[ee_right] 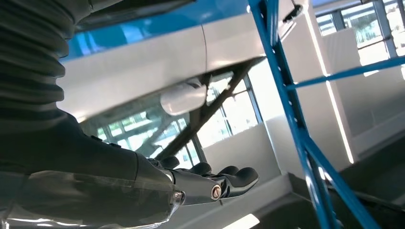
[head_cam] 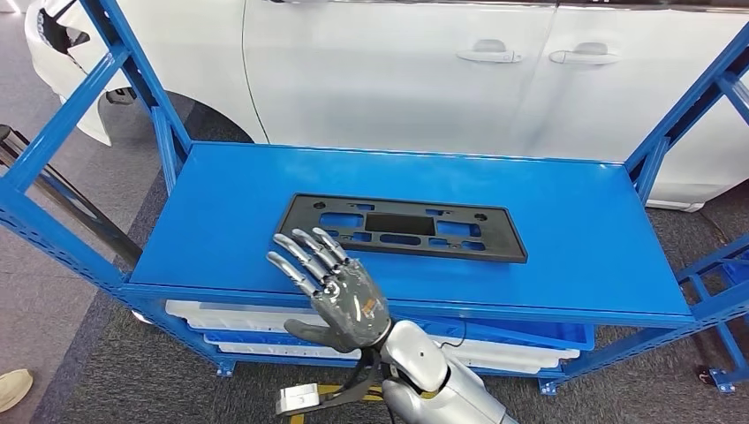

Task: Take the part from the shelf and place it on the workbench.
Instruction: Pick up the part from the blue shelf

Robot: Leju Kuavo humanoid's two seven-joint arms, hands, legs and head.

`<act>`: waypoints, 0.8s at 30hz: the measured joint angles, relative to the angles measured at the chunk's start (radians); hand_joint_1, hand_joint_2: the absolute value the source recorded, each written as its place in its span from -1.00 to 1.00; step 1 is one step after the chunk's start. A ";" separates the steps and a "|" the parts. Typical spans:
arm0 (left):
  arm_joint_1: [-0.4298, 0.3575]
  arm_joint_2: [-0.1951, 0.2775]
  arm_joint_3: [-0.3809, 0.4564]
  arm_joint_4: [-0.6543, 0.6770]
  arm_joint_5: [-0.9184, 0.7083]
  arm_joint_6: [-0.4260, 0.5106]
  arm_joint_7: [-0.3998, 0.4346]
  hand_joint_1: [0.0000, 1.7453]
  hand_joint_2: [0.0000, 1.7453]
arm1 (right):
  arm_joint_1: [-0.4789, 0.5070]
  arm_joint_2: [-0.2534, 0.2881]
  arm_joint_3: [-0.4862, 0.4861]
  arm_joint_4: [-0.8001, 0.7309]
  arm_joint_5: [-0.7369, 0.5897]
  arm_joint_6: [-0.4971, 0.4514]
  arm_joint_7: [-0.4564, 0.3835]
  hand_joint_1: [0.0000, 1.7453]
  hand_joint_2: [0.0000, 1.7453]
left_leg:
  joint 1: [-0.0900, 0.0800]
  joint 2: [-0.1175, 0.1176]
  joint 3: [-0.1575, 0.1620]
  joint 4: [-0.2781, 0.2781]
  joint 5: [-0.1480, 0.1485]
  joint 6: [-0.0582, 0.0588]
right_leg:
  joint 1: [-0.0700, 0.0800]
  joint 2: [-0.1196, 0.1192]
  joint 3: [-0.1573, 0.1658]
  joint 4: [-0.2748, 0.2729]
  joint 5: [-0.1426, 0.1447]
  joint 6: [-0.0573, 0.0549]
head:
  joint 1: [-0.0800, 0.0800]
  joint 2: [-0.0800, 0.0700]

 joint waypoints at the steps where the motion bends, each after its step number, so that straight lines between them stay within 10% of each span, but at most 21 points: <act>1: -0.001 -0.001 -0.005 0.000 0.000 0.000 0.001 -1.00 -1.00 | -0.019 0.016 0.013 0.018 0.022 -0.006 0.014 -1.00 1.00 | -0.001 0.000 0.000 0.001 -0.001 -0.003 | 0.004 -0.001 0.024 -0.055 0.020 -0.006 | 0.000 0.000; 6: -0.004 -0.001 -0.025 0.000 0.000 -0.002 0.000 -1.00 -1.00 | -0.112 0.098 0.054 0.116 0.059 0.002 0.061 -1.00 1.00 | 0.002 0.002 -0.002 0.012 -0.013 -0.030 | 0.005 -0.001 0.045 -0.107 0.034 -0.023 | -0.001 0.000; 10: -0.004 0.002 -0.041 0.000 -0.002 -0.005 -0.002 -1.00 -1.00 | -0.180 0.162 0.074 0.214 0.062 0.031 0.087 -1.00 1.00 | 0.007 0.002 -0.098 0.229 -0.126 -0.050 | 0.000 -0.004 0.054 -0.121 0.041 -0.033 | -0.003 0.000; 12: -0.003 0.003 -0.046 0.000 -0.005 -0.006 -0.001 -1.00 -1.00 | -0.195 0.186 0.082 0.262 0.067 0.039 0.096 -1.00 1.00 | 0.010 0.003 -0.124 0.287 -0.133 -0.057 | 0.000 -0.004 0.054 -0.119 0.040 -0.032 | -0.003 0.000; 17: -0.008 0.007 -0.065 0.000 -0.007 -0.006 0.005 -1.00 -1.00 | -0.241 0.249 0.101 0.395 0.079 0.062 0.116 -1.00 1.00 | 0.018 0.000 0.008 0.018 -0.013 -0.053 | 0.003 0.002 0.050 -0.098 0.026 -0.014 | -0.001 0.000; 21: -0.008 0.007 -0.071 0.000 -0.002 -0.004 0.006 -1.00 -1.00 | -0.268 0.275 0.134 0.503 0.041 0.081 0.143 -1.00 1.00 | 0.015 -0.002 0.010 0.006 -0.013 -0.023 | 0.004 0.001 0.042 -0.083 0.015 0.005 | 0.002 0.000; 24: -0.010 0.007 -0.075 0.000 0.000 -0.004 0.005 -1.00 -1.00 | -0.287 0.282 0.163 0.572 0.016 0.083 0.160 -1.00 1.00 | 0.016 0.000 0.009 0.003 -0.010 -0.009 | 0.000 -0.001 -0.025 0.057 -0.062 0.018 | 0.003 0.000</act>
